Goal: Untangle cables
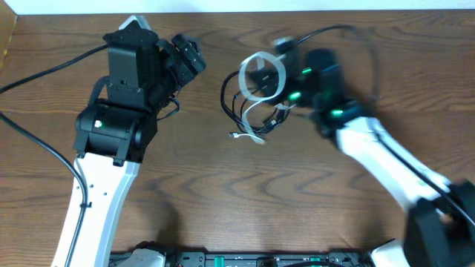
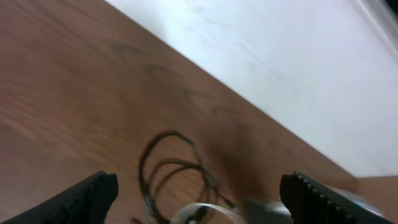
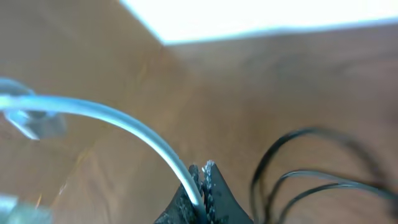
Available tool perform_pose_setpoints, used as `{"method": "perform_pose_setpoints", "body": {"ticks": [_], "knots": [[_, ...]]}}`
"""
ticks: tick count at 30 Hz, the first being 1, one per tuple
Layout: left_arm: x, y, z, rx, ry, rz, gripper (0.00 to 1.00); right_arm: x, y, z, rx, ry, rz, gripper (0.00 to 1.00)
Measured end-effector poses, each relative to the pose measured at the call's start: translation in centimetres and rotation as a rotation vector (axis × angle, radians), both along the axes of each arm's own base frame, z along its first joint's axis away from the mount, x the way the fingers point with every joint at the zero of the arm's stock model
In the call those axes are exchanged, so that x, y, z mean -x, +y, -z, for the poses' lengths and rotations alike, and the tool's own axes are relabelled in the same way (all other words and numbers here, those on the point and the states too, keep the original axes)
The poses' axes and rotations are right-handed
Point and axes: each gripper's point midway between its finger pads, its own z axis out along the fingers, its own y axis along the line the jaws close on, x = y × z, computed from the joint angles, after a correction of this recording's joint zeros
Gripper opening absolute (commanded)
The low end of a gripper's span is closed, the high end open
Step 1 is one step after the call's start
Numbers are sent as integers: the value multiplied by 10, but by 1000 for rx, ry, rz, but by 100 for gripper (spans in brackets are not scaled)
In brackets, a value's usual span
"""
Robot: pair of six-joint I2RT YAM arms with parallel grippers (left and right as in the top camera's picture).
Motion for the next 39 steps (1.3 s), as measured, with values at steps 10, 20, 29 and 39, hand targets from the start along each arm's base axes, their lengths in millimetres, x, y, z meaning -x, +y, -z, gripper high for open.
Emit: {"method": "perform_pose_setpoints", "body": {"ticks": [10,20,29,39], "knots": [[-6,7,20,-70,58,-17,89,-22,-166,-104,-105,-89,381,1],[-8,6,32,-121,90,15,89,-30,-284,-106,-97,-73,691,2],[-8,6,31,-129,86,22,89,-58,-332,-85,149,214,790,1],[-8,6,32,-156,83,42,89,-132,-392,-147,350,35,935,1]]}}
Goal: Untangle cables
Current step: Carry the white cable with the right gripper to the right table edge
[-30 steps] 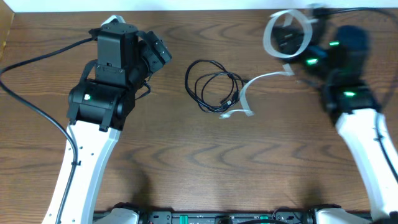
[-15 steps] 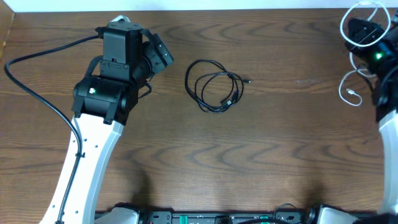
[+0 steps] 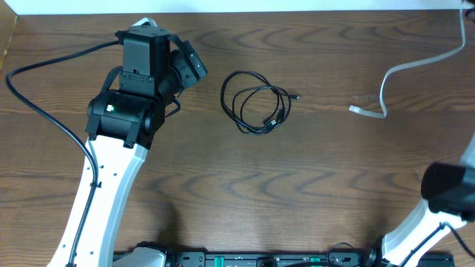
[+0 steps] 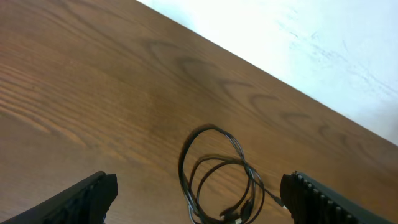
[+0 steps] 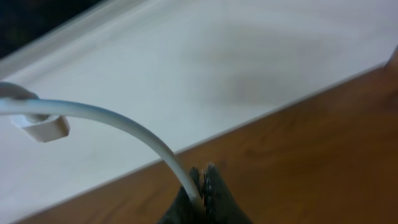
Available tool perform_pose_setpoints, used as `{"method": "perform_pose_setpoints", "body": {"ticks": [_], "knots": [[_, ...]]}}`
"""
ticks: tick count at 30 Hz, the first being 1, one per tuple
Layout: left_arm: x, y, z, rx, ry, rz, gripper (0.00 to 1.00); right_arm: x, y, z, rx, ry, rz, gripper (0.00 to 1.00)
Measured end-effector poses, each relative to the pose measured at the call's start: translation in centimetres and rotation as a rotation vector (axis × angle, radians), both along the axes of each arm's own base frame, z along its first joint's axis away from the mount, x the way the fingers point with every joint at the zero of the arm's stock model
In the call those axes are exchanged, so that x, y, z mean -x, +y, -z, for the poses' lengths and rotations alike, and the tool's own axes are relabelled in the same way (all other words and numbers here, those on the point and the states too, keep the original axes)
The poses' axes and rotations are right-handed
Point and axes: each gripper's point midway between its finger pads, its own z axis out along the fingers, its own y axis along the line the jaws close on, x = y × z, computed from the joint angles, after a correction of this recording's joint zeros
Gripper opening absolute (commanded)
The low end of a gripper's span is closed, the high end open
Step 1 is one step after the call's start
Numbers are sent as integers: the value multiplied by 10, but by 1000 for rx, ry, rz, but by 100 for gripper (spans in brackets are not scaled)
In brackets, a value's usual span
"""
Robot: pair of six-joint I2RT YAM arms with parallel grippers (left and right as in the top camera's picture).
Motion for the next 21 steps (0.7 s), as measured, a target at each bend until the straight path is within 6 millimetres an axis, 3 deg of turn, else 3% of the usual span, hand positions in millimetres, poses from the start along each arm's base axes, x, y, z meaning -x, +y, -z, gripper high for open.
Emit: {"method": "perform_pose_setpoints", "body": {"ticks": [3,7,14,17,21], "knots": [[1,0,1,-12,4,9,89,-17,-22,-4,73,-44,63,1],[1,0,1,-21,5,17,89,-22,-57,5,140,-38,175,1],[1,0,1,-21,5,18,89,-13,-131,44,182,50,332,1],[1,-1,1,-19,6,21,89,-10,-162,81,164,127,372,2],[1,-1,1,-17,6,24,89,-5,-193,166,102,292,387,5]]}}
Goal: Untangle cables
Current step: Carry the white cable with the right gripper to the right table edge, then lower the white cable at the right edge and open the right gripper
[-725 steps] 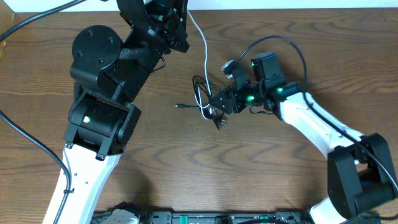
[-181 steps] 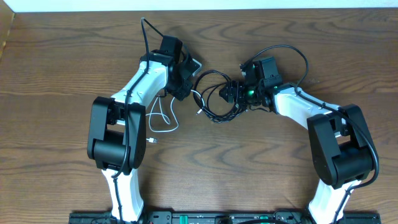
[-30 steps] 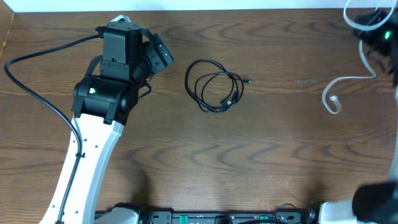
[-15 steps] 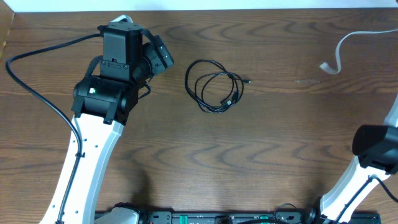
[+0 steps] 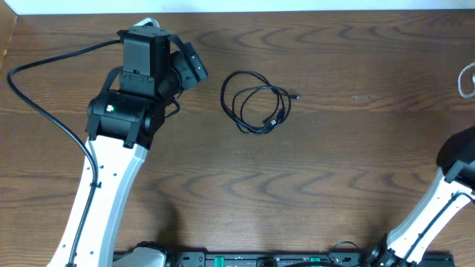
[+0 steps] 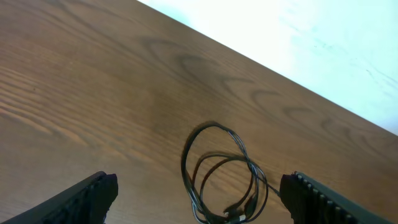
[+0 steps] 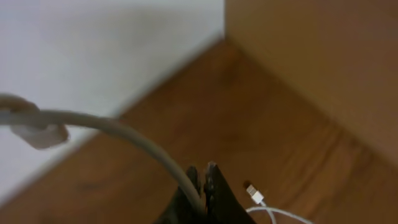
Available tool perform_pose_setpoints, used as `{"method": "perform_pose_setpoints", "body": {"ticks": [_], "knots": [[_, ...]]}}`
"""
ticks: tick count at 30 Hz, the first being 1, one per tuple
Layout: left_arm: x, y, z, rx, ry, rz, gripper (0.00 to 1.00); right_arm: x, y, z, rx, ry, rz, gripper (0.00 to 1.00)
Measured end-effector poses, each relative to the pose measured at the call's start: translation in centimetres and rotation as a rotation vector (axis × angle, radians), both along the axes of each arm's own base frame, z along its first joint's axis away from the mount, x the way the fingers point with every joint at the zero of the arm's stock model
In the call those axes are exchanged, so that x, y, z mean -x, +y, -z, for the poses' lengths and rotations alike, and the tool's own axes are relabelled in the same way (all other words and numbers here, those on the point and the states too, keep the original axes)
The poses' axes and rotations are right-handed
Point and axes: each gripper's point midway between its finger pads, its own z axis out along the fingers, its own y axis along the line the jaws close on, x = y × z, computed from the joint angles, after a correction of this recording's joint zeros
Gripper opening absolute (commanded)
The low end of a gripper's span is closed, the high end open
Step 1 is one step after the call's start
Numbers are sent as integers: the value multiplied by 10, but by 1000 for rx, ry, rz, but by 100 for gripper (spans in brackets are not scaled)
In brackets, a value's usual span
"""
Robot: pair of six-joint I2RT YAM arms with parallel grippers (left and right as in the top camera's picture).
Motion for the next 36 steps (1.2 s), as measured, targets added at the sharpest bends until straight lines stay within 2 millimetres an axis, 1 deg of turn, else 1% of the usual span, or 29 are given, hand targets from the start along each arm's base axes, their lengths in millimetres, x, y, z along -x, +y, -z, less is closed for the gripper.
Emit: {"method": "perform_pose_setpoints", "body": {"ticks": [2,4,5,6,7,8,10,13,14,15,17,20,24,27,32,34,36], "knots": [[0,0,0,0,0,1,89,5,-8,45,-52,81,8,10],[1,0,1,1,3,3,89,10,-12,79,-95,144,13,20],[1,0,1,0,7,3,89,15,-14,100,-120,182,14,32],[2,0,2,0,11,4,89,18,-14,111,-138,203,19,45],[3,-1,3,1,16,6,89,22,-15,122,-153,228,20,56],[3,-1,4,0,20,7,89,25,-14,131,-167,249,17,67],[4,-1,4,1,22,10,89,29,-15,138,-178,269,14,81],[4,-2,4,2,23,13,89,31,-15,140,-188,277,2,89],[4,-2,4,2,23,14,89,32,-13,140,-198,279,-6,96],[4,-2,4,2,24,14,89,33,-11,141,-210,280,-11,99],[4,-2,5,2,26,15,89,36,-5,144,-237,293,-21,99],[7,-2,7,-5,40,21,89,54,3,151,-301,353,39,99],[9,-1,10,-23,54,33,89,83,7,155,-340,441,157,99],[11,0,12,-29,66,36,89,96,10,156,-359,479,196,99],[12,0,13,-30,69,36,89,118,25,161,-424,569,216,99],[12,0,13,-30,69,37,89,127,27,162,-424,606,230,99],[12,0,13,-36,68,42,89,137,22,161,-394,644,266,99]]}}
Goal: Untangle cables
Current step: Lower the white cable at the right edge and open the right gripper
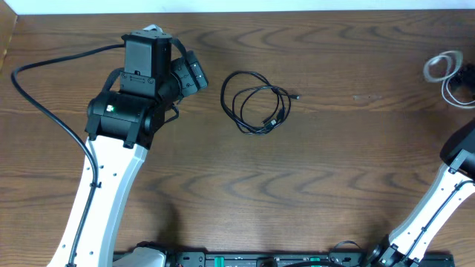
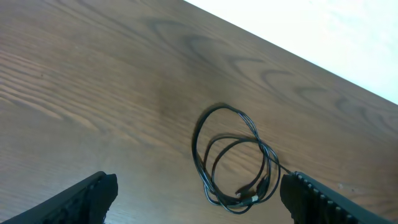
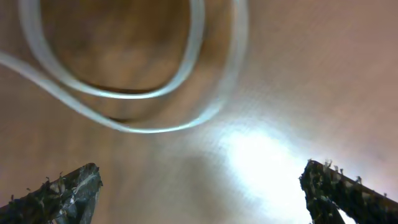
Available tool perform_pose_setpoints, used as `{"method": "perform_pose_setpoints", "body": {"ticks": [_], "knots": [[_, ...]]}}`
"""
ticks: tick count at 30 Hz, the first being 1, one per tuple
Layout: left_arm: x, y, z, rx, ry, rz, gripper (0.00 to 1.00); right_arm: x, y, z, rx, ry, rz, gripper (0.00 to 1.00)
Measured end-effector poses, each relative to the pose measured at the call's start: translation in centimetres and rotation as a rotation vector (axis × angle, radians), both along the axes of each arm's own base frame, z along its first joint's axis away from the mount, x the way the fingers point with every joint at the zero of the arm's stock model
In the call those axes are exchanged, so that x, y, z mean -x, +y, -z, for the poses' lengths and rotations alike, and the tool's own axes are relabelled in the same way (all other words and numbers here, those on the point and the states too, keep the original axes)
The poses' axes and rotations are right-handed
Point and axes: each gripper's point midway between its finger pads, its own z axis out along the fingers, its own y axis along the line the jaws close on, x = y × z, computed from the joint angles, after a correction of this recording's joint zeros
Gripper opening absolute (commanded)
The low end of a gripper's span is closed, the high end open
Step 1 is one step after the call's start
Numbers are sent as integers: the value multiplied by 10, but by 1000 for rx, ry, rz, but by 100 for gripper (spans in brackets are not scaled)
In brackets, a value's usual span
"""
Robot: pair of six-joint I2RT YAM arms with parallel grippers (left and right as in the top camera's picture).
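A black cable (image 1: pixel 256 102) lies coiled on the wooden table, in the middle toward the back; it also shows in the left wrist view as the same black coil (image 2: pixel 233 158). My left gripper (image 2: pixel 199 208) is open and hangs above the table to the coil's left, nothing between its fingers (image 2: pixel 87 198). A white cable (image 1: pixel 444 74) lies in loose loops at the far right edge, well apart from the black one. The right wrist view is blurred: the white loops (image 3: pixel 124 81) lie just ahead of my right gripper (image 3: pixel 199 199), which is open and empty.
The table (image 1: pixel 334 170) is dark brown wood. Its back edge meets a white surface (image 2: pixel 323 31). The left arm's own black lead (image 1: pixel 44 67) trails across the left side. The right arm (image 1: pixel 464 156) stands at the right edge.
My right gripper was shut on the white cable, holding it up at the far right. Now it is open and the white cable lies on the table. The left gripper shifted slightly.
First my right gripper was shut on the white cable at the tangle with the black coil in the middle. Then the white cable was out to the right and the black coil lay alone. Then it was held at the right edge, and now it lies released there.
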Motion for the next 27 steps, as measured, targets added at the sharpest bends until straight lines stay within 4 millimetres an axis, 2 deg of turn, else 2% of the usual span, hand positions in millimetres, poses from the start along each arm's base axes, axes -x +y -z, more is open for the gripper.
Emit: {"method": "perform_pose_setpoints", "body": {"ticks": [5,11,14,17,21,25,27], "knots": [[0,0,0,-10,-1,10,89,22,-15,-6,102,94,69,99],[0,0,0,-11,-1,10,89,22,-19,-7,121,90,93,99],[0,0,0,-11,-1,11,89,6,-13,-5,67,23,41,99],[0,0,0,-11,-1,12,89,-22,5,-3,-53,-104,-76,94],[0,0,0,-12,-1,12,89,-52,25,-6,-153,-241,-200,91],[0,0,0,-12,-1,13,89,-81,34,-12,-153,-341,-294,81],[0,0,0,-12,-1,13,89,-95,39,-13,-139,-382,-341,68]]}}
